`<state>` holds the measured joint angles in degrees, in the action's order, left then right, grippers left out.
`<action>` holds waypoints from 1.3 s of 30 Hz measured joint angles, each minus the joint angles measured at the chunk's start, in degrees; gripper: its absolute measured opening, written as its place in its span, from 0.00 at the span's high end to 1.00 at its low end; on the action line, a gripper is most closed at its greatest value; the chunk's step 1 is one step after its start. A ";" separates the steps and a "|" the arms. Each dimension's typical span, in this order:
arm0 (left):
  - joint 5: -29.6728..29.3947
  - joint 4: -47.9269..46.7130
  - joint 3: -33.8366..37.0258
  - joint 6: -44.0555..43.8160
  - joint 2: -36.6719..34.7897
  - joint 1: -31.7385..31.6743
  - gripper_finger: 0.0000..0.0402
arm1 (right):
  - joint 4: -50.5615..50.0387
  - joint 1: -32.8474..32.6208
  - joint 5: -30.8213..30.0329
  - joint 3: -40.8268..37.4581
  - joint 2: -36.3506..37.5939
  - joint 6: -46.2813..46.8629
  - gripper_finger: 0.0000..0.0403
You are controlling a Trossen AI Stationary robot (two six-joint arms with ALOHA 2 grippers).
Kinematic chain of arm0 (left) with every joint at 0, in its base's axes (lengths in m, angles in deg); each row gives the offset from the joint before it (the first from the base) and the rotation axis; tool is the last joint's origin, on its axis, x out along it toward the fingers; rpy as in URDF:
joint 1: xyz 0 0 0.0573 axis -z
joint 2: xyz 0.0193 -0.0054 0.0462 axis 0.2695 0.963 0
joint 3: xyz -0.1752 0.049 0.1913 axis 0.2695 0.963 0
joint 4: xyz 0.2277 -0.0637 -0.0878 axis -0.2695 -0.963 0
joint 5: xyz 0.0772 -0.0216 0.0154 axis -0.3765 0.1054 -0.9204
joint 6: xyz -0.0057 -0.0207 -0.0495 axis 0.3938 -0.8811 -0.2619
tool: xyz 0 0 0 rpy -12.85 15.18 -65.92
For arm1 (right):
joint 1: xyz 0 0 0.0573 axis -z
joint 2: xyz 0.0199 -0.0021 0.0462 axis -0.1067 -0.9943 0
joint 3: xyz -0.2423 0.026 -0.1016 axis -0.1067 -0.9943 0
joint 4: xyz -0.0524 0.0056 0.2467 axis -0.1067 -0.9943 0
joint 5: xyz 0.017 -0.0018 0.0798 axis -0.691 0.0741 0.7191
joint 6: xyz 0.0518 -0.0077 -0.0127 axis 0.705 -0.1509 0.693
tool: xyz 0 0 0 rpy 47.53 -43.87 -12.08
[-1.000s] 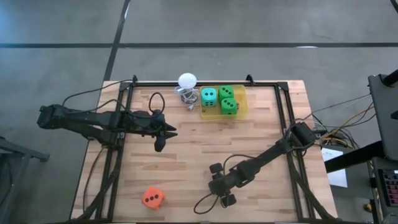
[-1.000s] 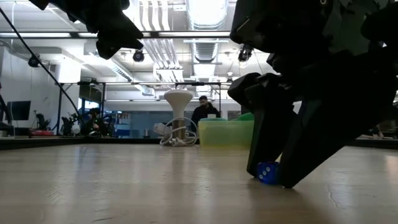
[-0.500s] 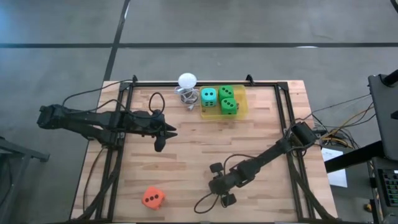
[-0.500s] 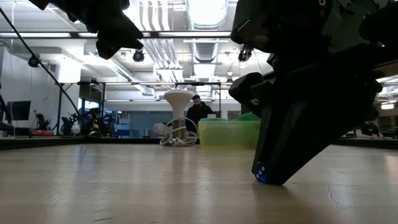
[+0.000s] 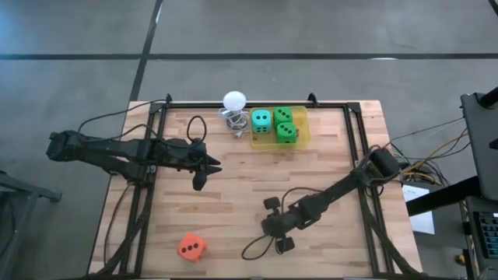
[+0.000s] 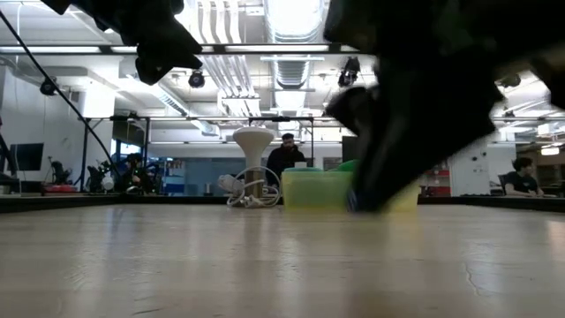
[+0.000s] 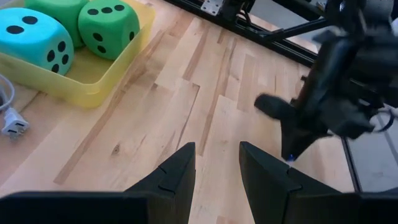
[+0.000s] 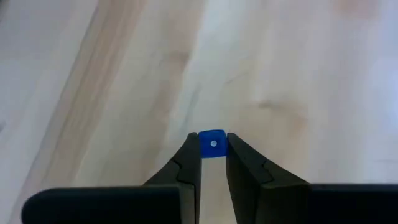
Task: Pick & Place Dice
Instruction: Put the small blue dice into the yellow bin
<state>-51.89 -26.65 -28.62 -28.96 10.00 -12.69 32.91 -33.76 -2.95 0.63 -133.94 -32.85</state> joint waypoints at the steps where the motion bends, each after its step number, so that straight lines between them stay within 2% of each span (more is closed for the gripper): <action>1: 0.10 0.00 0.00 0.00 0.00 0.00 0.68 | -0.08 0.26 -0.57 -0.26 1.00 0.02 0.90; 7: 0.58 -0.35 0.00 0.00 0.00 0.00 0.68 | -0.01 2.73 -3.90 -2.95 7.96 0.75 0.90; 14: 3.88 -1.07 -0.05 0.18 0.00 -0.01 0.68 | 0.13 9.56 -6.30 -10.41 22.66 2.87 0.90; 21: 5.72 -1.33 -0.52 0.62 -0.01 -0.02 0.68 | -0.20 21.29 -6.38 -18.88 39.87 2.47 0.90; 25: 6.32 -1.61 -0.52 1.81 -0.02 -0.02 0.68 | -1.30 30.63 -3.02 -22.95 46.95 1.04 0.90; 31: 6.39 -2.11 -0.52 1.92 -0.02 -0.02 0.68 | -1.90 44.08 4.78 -25.45 49.04 -2.49 0.90; 39: 6.37 -2.10 -0.52 2.01 -0.02 -0.02 0.68 | -2.86 57.75 11.00 -25.55 43.23 -6.28 0.90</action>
<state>-45.52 -28.75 -29.14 -26.95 9.97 -12.72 30.05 23.99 8.05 -24.92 -90.71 -39.12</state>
